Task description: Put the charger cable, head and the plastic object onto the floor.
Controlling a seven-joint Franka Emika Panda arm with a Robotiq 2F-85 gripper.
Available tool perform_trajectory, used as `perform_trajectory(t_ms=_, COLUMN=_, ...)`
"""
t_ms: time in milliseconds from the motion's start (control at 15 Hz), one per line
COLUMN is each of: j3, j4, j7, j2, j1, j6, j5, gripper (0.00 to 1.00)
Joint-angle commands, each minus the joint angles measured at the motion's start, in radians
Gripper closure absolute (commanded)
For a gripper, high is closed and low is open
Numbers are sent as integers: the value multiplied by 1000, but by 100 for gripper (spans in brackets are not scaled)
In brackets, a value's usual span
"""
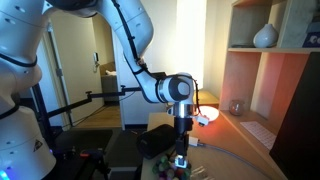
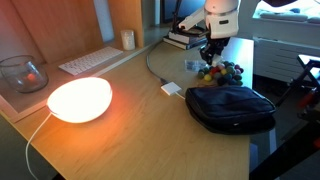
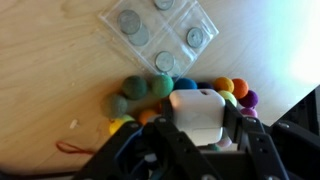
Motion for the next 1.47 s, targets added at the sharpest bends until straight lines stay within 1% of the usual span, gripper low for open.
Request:
perform_trajectory(t_ms=0, j3=-7, j4=-59, j7=4, j2=-59, j1=47, j6=32, j5=-42, gripper=73)
perform_trajectory(t_ms=200, j3=-12, j4=-66, j7=41, j2=-71, j1=83, j6=45, j5=-94, gripper=73)
perform_trajectory(t_ms=267, j3=-7, j4=-66, j7=37, j2=-73, j1=88, j6=44, j5=-100, gripper=73)
perform_trajectory(t_ms=400, j3=17, j4=-89, j7=-10, j2=-94, j1=83, j6=57, j5=-96, gripper=73)
perform_trajectory(t_ms=733, j3=92, j4=-194, j7=-193, j2=-187, j1=23, j6=191, j5=3, gripper=73)
perform_trajectory(t_ms=1000, j3=113, j4=-302, j7=-327, j2=-278, j1=-2, j6=311, j5=103, gripper=73)
perform_trajectory(t_ms=1067, j3=114, j4=-321, j7=-357, j2=-296, j1=-3, j6=323, j5=129, gripper=73)
perform_trajectory(t_ms=1133, j3=119, j4=-336, j7=-385, j2=-307, j1=-9, j6=334, j5=179, gripper=73)
perform_trajectory(t_ms=1200, j3=74, j4=-265, j7=-341, j2=-238, j1=44, j6=296, j5=140, gripper=48)
perform_trajectory(t_ms=1267, j3=74, j4=-284, j7=-365, j2=-255, j1=42, j6=305, j5=165, gripper=48)
perform_trajectory(t_ms=1400, j3=74, j4=-302, j7=-374, j2=-274, j1=42, j6=306, j5=178, gripper=48)
